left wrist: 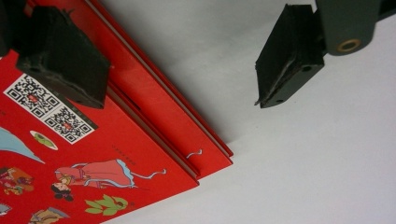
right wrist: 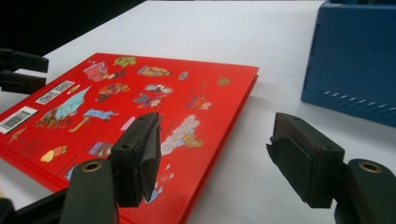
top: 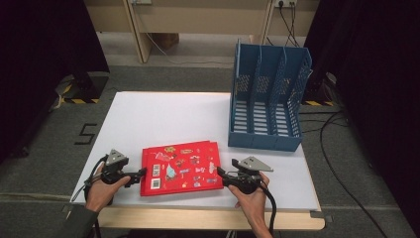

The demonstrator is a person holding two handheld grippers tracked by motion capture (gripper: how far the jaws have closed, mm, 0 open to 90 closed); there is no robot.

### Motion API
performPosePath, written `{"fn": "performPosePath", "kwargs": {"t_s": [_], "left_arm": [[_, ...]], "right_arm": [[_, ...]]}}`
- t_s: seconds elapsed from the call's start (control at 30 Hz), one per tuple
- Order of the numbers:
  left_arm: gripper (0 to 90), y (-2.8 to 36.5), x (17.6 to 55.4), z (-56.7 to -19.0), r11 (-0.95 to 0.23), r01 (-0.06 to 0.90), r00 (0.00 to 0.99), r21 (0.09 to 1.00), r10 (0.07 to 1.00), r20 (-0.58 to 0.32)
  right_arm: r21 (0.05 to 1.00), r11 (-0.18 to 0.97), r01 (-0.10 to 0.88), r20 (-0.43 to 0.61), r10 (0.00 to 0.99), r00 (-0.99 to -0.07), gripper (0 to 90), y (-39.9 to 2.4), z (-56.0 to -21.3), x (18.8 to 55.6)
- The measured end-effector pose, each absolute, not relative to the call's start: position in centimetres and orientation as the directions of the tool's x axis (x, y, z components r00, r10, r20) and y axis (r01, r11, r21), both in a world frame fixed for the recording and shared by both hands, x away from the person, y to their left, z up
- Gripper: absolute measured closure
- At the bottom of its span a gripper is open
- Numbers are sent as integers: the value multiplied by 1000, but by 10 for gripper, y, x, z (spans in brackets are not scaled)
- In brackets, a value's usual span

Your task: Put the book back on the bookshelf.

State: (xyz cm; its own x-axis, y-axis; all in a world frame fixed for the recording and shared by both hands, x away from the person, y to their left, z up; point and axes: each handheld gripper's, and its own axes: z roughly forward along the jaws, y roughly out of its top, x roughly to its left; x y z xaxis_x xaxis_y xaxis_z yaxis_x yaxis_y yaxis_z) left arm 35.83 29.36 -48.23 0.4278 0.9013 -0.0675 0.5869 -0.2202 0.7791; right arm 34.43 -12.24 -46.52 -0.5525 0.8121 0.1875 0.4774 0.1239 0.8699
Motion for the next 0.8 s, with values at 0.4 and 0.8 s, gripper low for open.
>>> {"fn": "performPosePath", "kwargs": {"t_s": [0.4,0.8], "left_arm": [[225,279,352,-478,-287,556,468,780,884,-9],[234,272,350,-478,-291,549,471,783,882,-2]], "right_arm": [[827,156,540,228,786,-575,312,-112,-480,340],[777,97,622,341,766,-546,223,-113,-492,344]]}}
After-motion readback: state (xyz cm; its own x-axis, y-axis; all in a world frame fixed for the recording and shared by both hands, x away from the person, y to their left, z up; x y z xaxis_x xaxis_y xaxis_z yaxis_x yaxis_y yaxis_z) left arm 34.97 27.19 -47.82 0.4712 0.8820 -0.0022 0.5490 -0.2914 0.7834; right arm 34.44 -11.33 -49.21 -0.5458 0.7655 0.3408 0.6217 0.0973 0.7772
